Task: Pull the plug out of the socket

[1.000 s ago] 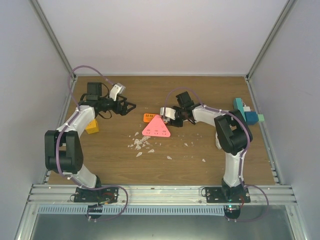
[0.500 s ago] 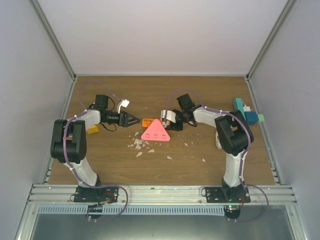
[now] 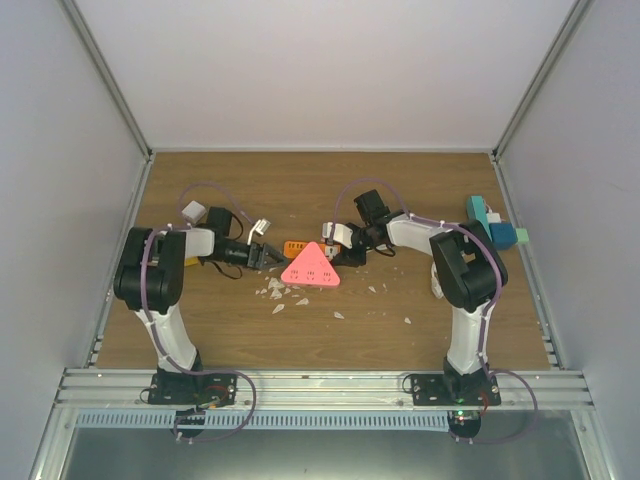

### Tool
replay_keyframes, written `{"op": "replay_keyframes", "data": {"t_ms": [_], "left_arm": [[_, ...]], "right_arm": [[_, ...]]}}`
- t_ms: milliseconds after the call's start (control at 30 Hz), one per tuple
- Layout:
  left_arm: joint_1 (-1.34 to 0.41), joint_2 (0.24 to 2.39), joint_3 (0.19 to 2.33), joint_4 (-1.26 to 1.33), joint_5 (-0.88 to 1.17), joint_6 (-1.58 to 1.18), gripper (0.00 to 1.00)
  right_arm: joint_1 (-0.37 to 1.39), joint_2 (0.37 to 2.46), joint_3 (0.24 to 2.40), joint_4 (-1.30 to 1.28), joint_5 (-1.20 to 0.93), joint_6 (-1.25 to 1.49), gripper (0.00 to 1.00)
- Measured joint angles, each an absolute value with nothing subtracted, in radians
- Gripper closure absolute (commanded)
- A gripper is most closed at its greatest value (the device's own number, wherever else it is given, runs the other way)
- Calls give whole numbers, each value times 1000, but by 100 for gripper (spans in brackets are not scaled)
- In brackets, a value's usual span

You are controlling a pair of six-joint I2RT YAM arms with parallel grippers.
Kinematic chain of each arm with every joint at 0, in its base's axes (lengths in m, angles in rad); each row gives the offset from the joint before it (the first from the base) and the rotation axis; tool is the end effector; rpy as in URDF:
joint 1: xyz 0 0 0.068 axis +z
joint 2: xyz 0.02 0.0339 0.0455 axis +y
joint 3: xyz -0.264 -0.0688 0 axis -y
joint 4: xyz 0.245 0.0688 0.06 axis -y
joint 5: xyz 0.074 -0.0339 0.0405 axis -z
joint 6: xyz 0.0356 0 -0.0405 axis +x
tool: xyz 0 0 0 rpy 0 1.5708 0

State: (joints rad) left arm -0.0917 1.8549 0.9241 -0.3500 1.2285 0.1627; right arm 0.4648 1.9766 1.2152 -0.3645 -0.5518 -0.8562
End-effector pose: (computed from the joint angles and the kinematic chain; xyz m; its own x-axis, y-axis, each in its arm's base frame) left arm 0.3086 -0.0621 0.1239 -0.8932 0.1367 -0.4284 0.4496 0.2913 -0.8444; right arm 0.3383 0.1905 0.1363 -0.0881 -0.7638 -0.6394 -0.9918 0.1270 -0.0150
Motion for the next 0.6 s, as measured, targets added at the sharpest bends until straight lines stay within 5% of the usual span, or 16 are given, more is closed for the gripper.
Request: {"op": "replay_keyframes", "data": {"t_ms": [600], "left_arm": [[-181, 1967, 910, -344, 1285, 150, 39]], "right_arm": [[456, 1978, 1215, -368, -557, -814, 87]]}}
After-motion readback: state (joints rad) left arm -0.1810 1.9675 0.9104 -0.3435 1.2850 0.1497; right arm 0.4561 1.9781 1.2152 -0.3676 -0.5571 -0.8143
